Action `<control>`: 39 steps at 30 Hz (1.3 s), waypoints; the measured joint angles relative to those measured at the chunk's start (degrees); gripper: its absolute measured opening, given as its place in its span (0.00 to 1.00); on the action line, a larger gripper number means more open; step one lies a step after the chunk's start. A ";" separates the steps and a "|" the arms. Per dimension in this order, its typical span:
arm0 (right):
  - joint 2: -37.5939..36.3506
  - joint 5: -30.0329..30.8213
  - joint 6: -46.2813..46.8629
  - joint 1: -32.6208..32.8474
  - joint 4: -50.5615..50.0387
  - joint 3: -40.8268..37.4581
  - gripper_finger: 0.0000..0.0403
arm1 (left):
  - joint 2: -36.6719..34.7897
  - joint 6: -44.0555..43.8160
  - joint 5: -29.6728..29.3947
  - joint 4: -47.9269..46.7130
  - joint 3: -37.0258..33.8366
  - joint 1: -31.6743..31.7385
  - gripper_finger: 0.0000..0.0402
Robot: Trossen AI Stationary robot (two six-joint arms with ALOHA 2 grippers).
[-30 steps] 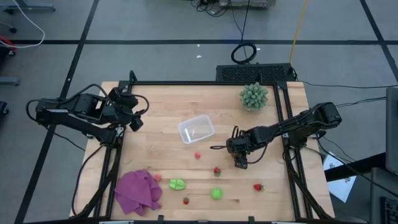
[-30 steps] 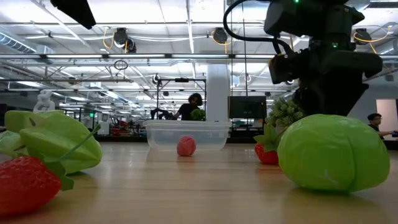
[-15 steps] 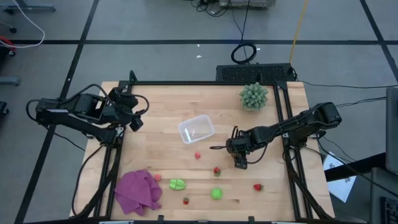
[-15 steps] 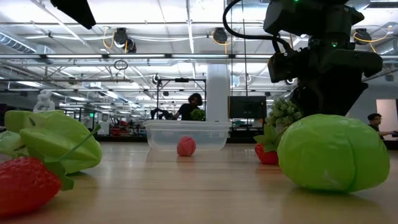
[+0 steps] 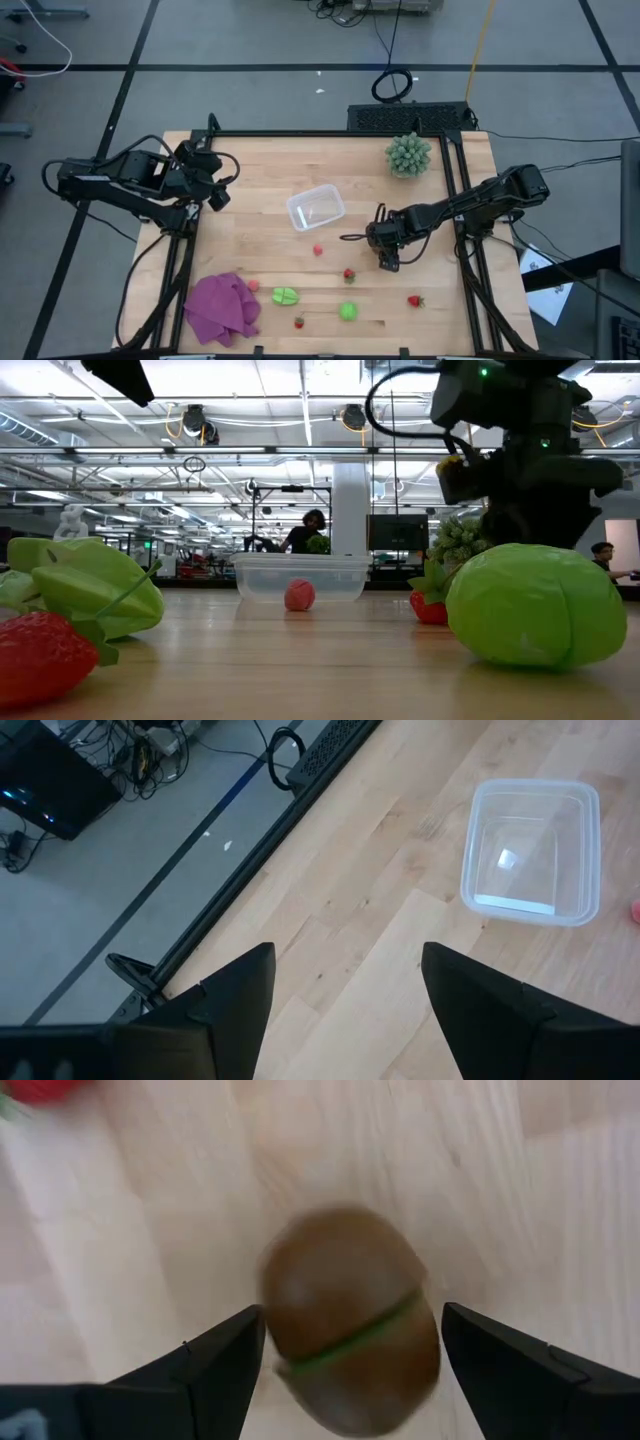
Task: Pick and placing Produce into tupperware
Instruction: Put the brown kiwi into the transparent container
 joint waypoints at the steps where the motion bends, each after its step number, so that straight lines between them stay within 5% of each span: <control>1: 0.00 0.00 0.48 0.00 0.02 -0.34 0.73 | 0.00 0.00 0.00 0.00 0.00 -0.01 0.64; 12: 0.00 0.00 1.03 0.00 1.07 -0.60 0.72 | 0.00 -0.26 0.00 0.00 0.00 -0.02 0.64; 25: 0.00 0.00 1.09 0.02 2.43 -0.60 0.59 | 0.00 -0.05 0.00 0.00 0.00 -0.02 0.64; 39: 0.00 -0.02 0.98 -1.36 2.47 -0.58 0.58 | 0.00 -0.04 0.00 0.02 0.00 -0.01 0.64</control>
